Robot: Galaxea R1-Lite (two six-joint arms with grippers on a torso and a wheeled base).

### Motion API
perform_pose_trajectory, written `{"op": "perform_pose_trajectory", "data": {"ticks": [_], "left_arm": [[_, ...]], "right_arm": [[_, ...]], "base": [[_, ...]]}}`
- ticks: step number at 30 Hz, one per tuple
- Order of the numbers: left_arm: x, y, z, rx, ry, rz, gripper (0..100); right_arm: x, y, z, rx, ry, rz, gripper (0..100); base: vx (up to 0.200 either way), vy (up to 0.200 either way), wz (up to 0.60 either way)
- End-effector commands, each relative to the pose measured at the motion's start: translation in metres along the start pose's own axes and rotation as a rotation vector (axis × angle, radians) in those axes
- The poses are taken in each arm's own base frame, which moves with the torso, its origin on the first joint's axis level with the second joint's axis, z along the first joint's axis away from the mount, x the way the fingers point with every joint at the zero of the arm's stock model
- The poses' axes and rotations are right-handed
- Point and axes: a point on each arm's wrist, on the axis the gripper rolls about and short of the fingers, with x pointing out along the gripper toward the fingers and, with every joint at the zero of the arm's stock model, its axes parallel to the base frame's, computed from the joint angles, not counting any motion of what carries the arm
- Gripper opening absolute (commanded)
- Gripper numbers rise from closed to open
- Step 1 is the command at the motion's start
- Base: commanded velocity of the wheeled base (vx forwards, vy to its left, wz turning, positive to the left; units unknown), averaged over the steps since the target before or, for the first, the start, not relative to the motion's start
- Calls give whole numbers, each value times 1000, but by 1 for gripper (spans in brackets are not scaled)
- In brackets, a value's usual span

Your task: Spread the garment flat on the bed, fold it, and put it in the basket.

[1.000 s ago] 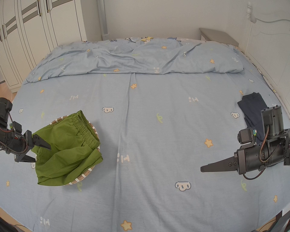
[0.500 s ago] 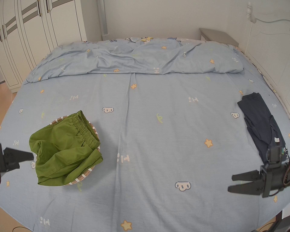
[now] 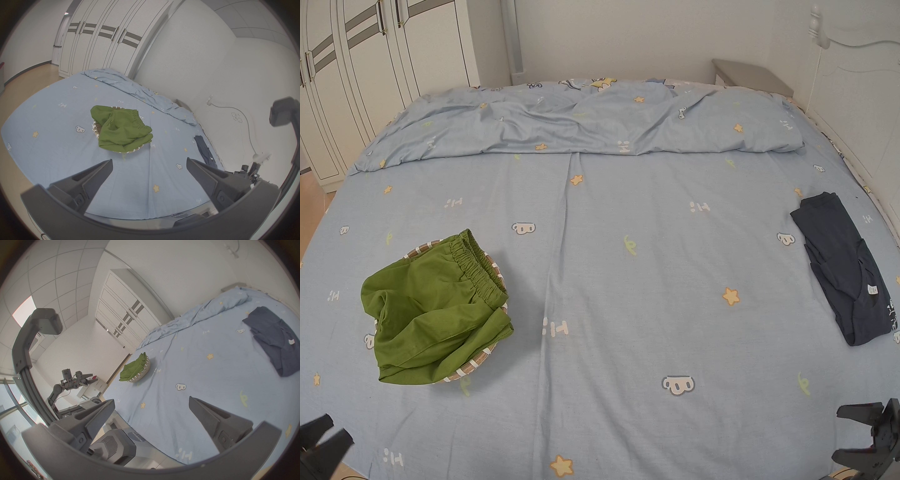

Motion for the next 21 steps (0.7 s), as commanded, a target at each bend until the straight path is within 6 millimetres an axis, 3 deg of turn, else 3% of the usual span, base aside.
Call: {"op": "perform_pose_trajectory", "data": {"ticks": [1,3,11,14,16,18,21], "left_arm": [[8,25,-51,73,-106,-51,100],[18,31,-56,130,-134,-70,100],[31,49,-79,219,-155,-98,100],[33,53,-81,263,-217,-11,100],[40,63,-83,403,-321,228,100],[42,65,-84,447,-355,306,100],[42,65,-84,426,-348,272,100]], "right_arm": [[-28,11,-42,-84,-167,-40,100],[-30,10,-53,-84,-167,-48,100],[-27,4,-59,-51,-175,-161,100],[-27,3,-58,-49,-191,-206,100],[-28,1,-58,-41,-226,-314,100],[-28,0,-57,-43,-236,-361,100],[-28,-4,-58,-47,-282,-464,100]], "base": [[0,0,0],[0,0,0],[0,0,0],[0,0,0],[0,0,0],[0,0,0],[0,0,0]]}}
